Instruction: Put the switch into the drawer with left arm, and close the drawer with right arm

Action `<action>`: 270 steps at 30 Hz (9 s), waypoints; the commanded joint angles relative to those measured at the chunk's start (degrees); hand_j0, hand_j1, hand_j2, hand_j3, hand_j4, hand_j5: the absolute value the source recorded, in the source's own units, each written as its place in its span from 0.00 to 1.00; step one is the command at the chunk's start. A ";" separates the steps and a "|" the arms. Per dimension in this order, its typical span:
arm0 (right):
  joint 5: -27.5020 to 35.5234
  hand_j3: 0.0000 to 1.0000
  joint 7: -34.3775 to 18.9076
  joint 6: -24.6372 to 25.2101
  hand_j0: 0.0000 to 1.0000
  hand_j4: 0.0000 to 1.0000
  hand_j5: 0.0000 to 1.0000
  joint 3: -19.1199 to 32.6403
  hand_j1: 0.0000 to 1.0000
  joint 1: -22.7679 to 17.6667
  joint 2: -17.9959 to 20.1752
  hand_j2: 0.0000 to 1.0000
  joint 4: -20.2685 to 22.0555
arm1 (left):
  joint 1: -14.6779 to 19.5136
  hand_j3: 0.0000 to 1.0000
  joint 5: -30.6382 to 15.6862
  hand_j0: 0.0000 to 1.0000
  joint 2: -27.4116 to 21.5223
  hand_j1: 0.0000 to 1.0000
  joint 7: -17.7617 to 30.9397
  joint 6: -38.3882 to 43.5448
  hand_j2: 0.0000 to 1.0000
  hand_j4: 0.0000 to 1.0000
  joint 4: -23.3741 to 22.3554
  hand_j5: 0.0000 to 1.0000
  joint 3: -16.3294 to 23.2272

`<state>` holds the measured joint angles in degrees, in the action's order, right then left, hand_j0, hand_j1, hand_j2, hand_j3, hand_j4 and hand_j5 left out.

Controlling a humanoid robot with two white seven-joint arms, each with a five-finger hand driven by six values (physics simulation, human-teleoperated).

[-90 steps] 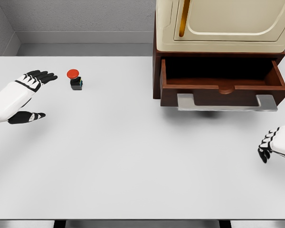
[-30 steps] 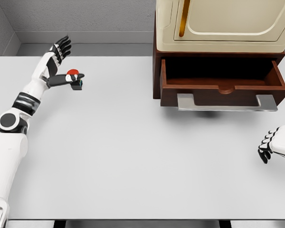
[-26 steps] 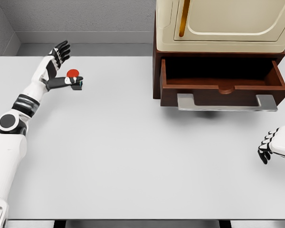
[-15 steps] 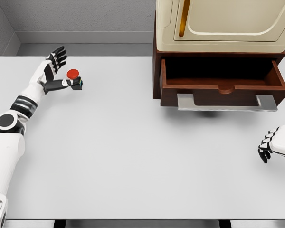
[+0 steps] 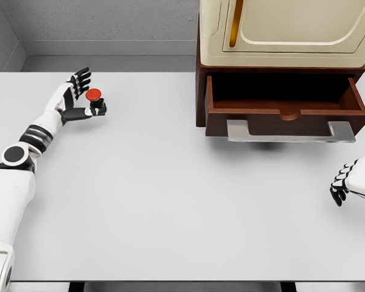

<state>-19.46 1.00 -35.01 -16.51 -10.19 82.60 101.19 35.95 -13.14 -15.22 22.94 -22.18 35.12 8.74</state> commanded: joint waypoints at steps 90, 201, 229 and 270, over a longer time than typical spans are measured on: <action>1.70 0.28 -0.12 0.01 0.28 0.28 0.28 0.08 0.28 0.96 -0.08 0.28 -0.03 | 0.53 0.41 6.90 0.41 -2.36 0.41 0.52 -0.24 0.41 0.41 9.96 0.41 1.19; 1.70 0.28 -0.12 0.01 0.28 0.28 0.28 0.08 0.28 1.93 -0.08 0.28 -0.03 | -7.21 0.30 52.42 0.30 11.79 0.30 2.72 7.59 0.30 0.30 64.63 0.30 10.95; 1.70 0.29 -0.12 0.01 0.29 0.29 0.29 0.08 0.29 1.93 -0.08 0.29 -0.03 | -2.29 0.30 63.50 0.30 15.22 0.30 2.63 10.40 0.30 0.30 57.69 0.30 17.54; 1.79 0.29 -0.12 0.01 0.29 0.29 0.29 0.08 0.29 1.93 0.01 0.29 -0.21 | -1.85 0.81 68.33 0.81 15.22 0.81 2.54 10.40 0.81 0.81 58.39 0.81 20.53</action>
<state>-18.01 0.86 -35.01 -16.48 -8.26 82.47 100.98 34.10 54.56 0.00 25.53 -11.81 93.51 29.30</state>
